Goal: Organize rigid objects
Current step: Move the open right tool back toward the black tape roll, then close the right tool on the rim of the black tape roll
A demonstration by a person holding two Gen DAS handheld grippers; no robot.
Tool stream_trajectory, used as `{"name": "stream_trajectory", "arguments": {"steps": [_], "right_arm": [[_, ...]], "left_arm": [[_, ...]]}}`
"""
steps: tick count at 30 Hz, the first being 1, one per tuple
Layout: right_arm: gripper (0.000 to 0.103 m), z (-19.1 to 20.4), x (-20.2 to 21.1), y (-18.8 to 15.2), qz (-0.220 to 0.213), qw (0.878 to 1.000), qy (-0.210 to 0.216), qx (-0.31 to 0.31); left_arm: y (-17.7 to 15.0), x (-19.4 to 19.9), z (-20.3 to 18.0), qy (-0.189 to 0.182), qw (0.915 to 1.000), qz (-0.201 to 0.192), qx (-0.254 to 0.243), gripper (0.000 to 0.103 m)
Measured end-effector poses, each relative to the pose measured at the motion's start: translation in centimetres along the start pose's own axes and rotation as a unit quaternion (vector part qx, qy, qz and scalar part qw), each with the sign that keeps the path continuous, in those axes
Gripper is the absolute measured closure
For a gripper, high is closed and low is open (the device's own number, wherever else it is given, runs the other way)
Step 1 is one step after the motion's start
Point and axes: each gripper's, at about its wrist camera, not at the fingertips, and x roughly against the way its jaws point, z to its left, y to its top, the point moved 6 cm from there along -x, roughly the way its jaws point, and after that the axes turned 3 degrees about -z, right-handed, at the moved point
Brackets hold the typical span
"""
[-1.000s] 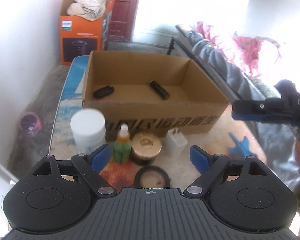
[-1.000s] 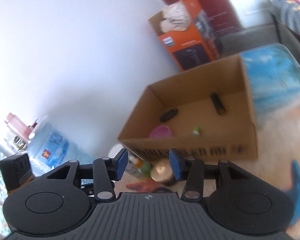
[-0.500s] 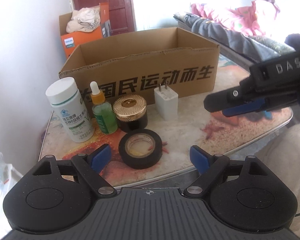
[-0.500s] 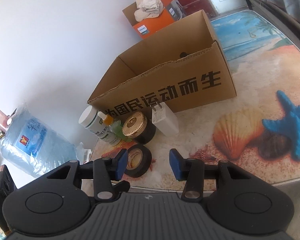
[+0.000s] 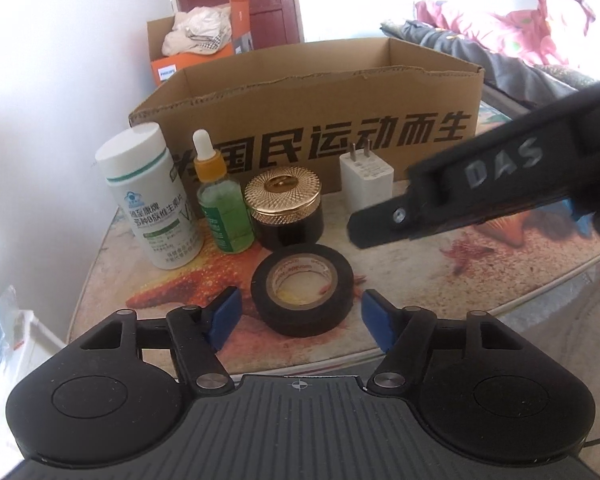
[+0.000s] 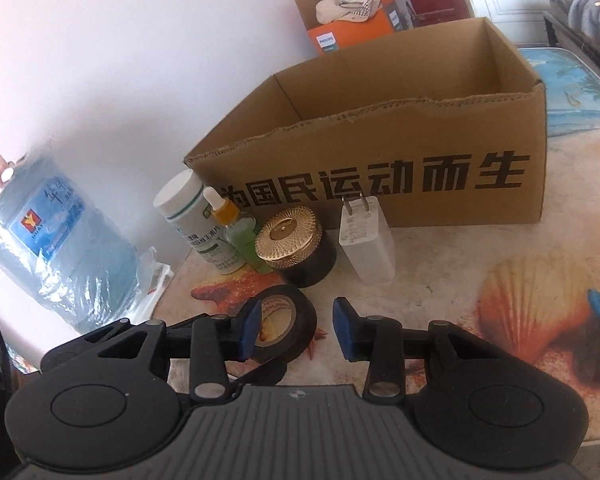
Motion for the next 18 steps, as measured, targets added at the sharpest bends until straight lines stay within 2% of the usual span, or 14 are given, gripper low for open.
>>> {"name": "stream_trajectory", "arguments": {"steps": [5,8,18], "right_arm": [[0.073,-0.1,-2.5,-0.5,0.027,1.000,-0.010,0.010],[0.079,-0.2,-3.2,-0.8,0.033,0.999,-0.017,0.017],[0.083,-0.2,-3.1,-0.8,0.025,1.000,-0.011,0.010]], "left_arm": [[-0.4,-1.0,-0.1,-0.008,0.9999,0.013,0.008,0.040],[-0.5,-1.2,-0.3,-0.001,1.0000,0.006,0.001,0.042],[-0.9,-0.8,-0.6,0.007,1.0000,-0.006,0.000,0.044]]}}
